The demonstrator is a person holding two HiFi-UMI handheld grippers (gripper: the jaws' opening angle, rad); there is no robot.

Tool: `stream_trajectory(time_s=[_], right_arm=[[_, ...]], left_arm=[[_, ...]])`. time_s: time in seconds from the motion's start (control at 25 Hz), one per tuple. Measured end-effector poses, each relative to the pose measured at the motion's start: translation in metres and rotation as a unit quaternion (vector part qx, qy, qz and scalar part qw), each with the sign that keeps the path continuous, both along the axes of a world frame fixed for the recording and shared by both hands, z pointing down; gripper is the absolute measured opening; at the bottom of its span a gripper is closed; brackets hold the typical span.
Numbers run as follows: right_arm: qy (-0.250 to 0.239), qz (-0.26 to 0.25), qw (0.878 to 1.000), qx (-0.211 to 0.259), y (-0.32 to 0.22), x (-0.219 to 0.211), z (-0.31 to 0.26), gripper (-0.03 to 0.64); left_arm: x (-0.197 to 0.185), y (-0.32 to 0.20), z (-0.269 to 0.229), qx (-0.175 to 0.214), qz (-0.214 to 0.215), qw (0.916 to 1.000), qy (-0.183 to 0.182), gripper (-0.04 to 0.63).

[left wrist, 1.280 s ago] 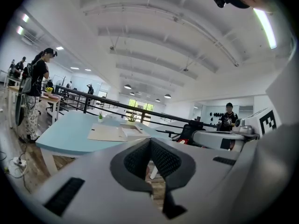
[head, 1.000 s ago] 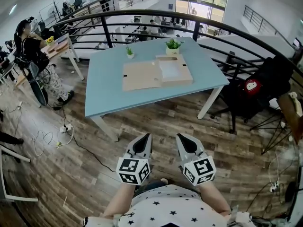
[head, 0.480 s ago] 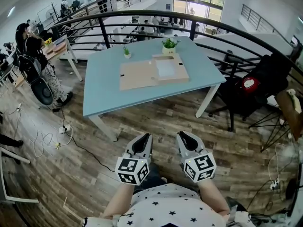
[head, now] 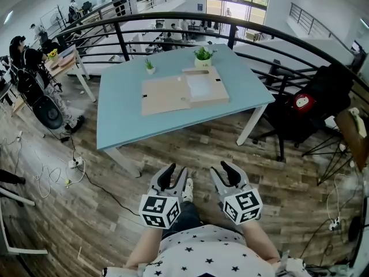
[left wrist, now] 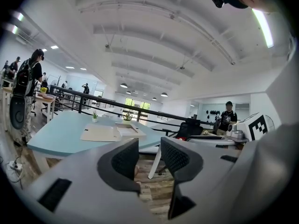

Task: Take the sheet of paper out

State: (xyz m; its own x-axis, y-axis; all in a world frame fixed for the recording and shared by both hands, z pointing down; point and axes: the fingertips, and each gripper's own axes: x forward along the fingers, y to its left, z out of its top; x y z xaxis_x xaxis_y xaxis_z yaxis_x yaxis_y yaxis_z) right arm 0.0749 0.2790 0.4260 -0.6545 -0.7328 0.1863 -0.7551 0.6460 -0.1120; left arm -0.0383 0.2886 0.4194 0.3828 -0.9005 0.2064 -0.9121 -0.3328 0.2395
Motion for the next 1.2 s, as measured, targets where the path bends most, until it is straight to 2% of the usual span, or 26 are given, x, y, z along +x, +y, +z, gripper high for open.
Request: stream_trajectory(time_s=[0.24,0.44,0.88,1.2], right_arm=[[-0.002,0.002,1.000,-0.006,-0.053,-0.002,0.002,0.173],[-0.002,-0.007,1.000,-0.007,-0.103,-0.004,-0.001,0.175],[-0.007,0.005,1.000,-0.005,-0.224,-0.019,-0.012,0.175],[-0.009,0.007,1.000,-0.001,-0.318,-0.021,-0.030,0.175]], left_arm=[[-0.008,-0.053,0.007,-0.006,-0.006,0.9999,0.011,0.175],[-0.010,-0.105,0.004,-0.004,-0.006,0.9998,0.016,0.175],[-0.030,-0.225,0.005,-0.022,-0.001,0.9997,0.012,0.175],[-0.026,-0.325,-0.005,-0.028,0.012,0.9995,0.013,0.175]])
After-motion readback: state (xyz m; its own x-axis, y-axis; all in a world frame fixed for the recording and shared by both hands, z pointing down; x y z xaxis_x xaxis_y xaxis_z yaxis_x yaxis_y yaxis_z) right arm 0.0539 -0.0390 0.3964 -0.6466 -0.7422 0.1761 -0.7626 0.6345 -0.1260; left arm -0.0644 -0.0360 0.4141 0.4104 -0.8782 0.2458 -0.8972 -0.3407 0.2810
